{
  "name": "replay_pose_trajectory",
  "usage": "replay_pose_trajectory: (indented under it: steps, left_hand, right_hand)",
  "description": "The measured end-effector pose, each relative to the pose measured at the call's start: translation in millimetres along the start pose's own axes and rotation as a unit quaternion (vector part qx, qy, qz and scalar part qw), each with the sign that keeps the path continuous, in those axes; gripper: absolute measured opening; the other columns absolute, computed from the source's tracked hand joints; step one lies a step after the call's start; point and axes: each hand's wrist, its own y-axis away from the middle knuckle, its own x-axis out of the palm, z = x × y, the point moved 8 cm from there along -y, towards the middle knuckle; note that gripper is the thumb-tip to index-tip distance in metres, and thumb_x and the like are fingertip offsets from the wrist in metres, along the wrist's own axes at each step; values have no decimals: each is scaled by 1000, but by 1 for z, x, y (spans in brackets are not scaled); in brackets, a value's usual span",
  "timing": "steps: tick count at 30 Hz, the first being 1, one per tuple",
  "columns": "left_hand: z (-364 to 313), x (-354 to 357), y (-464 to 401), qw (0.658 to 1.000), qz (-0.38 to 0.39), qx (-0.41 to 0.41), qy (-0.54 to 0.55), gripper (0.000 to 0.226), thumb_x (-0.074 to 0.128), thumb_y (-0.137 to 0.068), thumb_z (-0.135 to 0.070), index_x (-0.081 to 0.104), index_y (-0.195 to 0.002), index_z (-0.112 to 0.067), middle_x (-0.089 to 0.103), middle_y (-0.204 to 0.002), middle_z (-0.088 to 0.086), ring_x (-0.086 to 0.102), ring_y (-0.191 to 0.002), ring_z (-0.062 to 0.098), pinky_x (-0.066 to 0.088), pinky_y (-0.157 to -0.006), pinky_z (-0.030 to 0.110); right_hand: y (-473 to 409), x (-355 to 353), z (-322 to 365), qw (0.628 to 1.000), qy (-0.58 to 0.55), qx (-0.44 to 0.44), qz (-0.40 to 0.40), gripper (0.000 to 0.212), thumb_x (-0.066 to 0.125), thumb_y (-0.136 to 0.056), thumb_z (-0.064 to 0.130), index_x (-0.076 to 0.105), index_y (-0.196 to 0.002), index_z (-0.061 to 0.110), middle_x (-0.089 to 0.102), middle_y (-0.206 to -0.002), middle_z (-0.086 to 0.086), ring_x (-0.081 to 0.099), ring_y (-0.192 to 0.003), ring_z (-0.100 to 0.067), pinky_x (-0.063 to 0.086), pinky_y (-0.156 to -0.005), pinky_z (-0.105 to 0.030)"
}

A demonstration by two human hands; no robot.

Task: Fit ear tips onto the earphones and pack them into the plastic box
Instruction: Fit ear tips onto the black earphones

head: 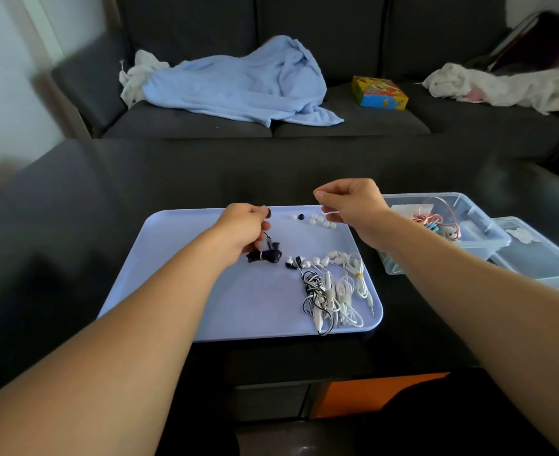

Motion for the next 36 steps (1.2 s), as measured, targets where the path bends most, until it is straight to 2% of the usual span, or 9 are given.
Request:
replay_pose_trajectory:
  steps: [2, 5, 9, 12, 17, 22, 25, 30, 36]
  left_hand:
    - [-1, -3, 1, 996, -6, -27, 84, 27, 47, -105, -30, 64, -93, -12, 55, -78, 1, 36, -50, 12, 32, -43, 22]
    - [-13, 0, 8, 989, 11, -23, 149, 33, 45, -106, -35, 64, -94, -12, 50, -69, -2, 24, -43, 8, 21, -36, 18]
    - [-36, 13, 24, 975, 67, -4, 210, 35, 48, -104, -39, 65, -97, -9, 42, -58, -5, 20, -42, 6, 18, -36, 18]
    - [-41, 23, 36, 966, 90, -20, 243, 41, 42, -106, -38, 66, -94, -8, 42, -60, -4, 19, -44, 6, 17, -37, 17]
    - [-43, 17, 49, 962, 52, -15, 269, 35, 42, -107, -28, 66, -92, -7, 44, -61, -2, 20, -43, 6, 16, -36, 17]
    - [-55, 11, 66, 950, 42, 36, 306, 26, 42, -107, -15, 65, -99, -3, 47, -67, 3, 25, -38, 5, 21, -36, 16]
    - [-63, 9, 79, 958, 48, 83, 270, 25, 42, -105, -7, 65, -99, -2, 45, -71, 2, 27, -44, 6, 25, -39, 17]
    - [-81, 2, 104, 967, 24, 140, 210, 23, 53, -103, -17, 64, -85, -6, 43, -67, 1, 29, -48, 9, 27, -42, 20]
    - [-60, 10, 119, 962, 8, 81, 260, 32, 43, -106, -14, 66, -87, -5, 51, -62, 1, 31, -48, 10, 26, -38, 18]
  right_hand:
    - [1, 0, 1, 999, -32, 18, -6, 9, 70, -93, 12, 76, -100, 11, 73, -91, -5, 68, -78, -13, 59, -68, -21]
    - [5, -2, 9, 994, -102, 39, -15, 13, 66, -94, 5, 75, -104, 5, 74, -91, -9, 70, -77, -15, 60, -70, -21]
    - [13, 2, 24, 985, -169, 32, 11, 17, 67, -91, -3, 73, -106, 2, 74, -93, -12, 73, -79, -15, 60, -73, -21]
    - [22, 13, 31, 981, -183, 21, 59, 17, 71, -89, -2, 73, -105, 2, 74, -96, -13, 72, -86, -20, 59, -78, -24]
    - [39, 18, 46, 980, -176, -2, 93, 17, 71, -89, -1, 73, -106, 2, 71, -89, -10, 68, -80, -18, 59, -77, -24]
    - [59, 20, 65, 976, -203, -18, 80, 18, 70, -89, -2, 74, -105, 3, 74, -93, -12, 71, -83, -19, 60, -80, -26]
    - [73, 18, 81, 968, -239, -24, 75, 18, 69, -88, -5, 73, -105, -1, 74, -93, -15, 71, -83, -21, 61, -83, -27]
    - [97, 10, 105, 949, -303, -29, 77, 15, 67, -88, -7, 72, -102, -3, 74, -88, -16, 73, -81, -22, 61, -85, -28]
    - [119, 9, 90, 956, -285, -39, 61, 12, 68, -88, -7, 72, -99, -3, 75, -85, -18, 73, -77, -22, 61, -78, -25]
